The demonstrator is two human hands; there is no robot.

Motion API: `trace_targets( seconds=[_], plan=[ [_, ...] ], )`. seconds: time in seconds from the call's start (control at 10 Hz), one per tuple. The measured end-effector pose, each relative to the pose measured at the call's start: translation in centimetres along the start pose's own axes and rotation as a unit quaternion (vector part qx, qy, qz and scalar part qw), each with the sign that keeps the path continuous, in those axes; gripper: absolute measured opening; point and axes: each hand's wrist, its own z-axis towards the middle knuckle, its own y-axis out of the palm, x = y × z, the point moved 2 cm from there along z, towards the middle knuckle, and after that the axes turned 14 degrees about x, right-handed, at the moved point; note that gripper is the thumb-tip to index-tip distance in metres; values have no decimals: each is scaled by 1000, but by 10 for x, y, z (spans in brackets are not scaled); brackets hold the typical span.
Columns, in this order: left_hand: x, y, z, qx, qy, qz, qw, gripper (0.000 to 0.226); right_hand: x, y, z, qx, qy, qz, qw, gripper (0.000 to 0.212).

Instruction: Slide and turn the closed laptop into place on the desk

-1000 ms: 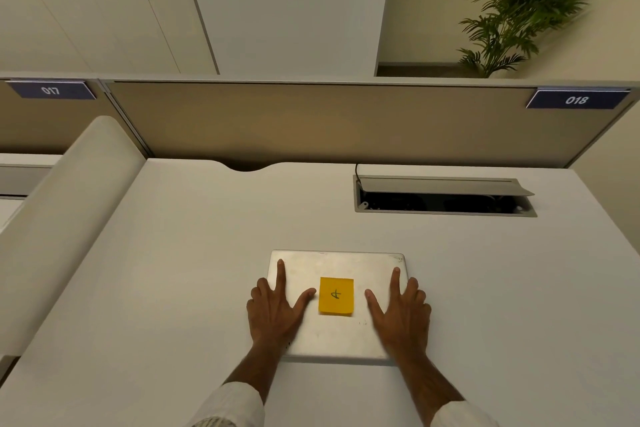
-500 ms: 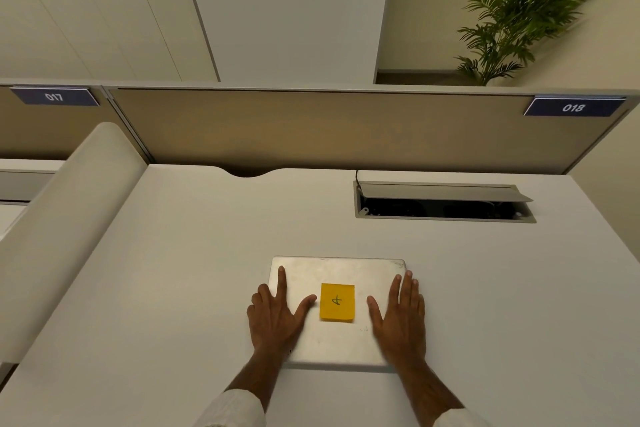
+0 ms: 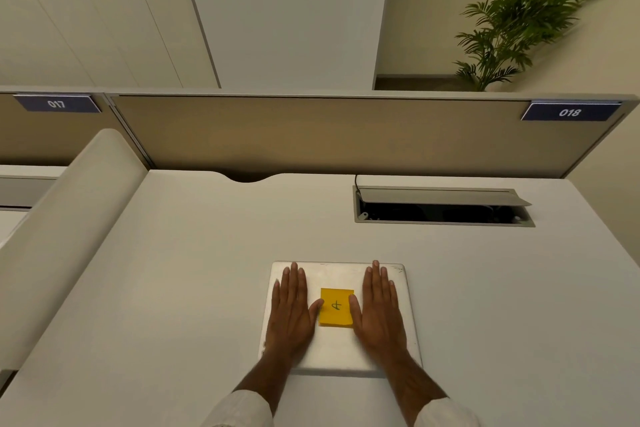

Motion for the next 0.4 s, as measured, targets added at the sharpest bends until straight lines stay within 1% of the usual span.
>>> trace_targets(
  seconds=[0.1, 0.2, 0.4],
  plan=[
    [7, 7, 4, -6, 40, -18, 999, 64, -9, 1, 3, -6, -25, 16, 1000, 80],
    [13, 10, 9, 0, 62, -21, 998, 61, -14, 3, 5, -7, -47, 24, 999, 79],
    [22, 9, 17, 20, 51, -38, 998, 62, -19, 5, 9, -20, -55, 27, 998, 82]
  ],
)
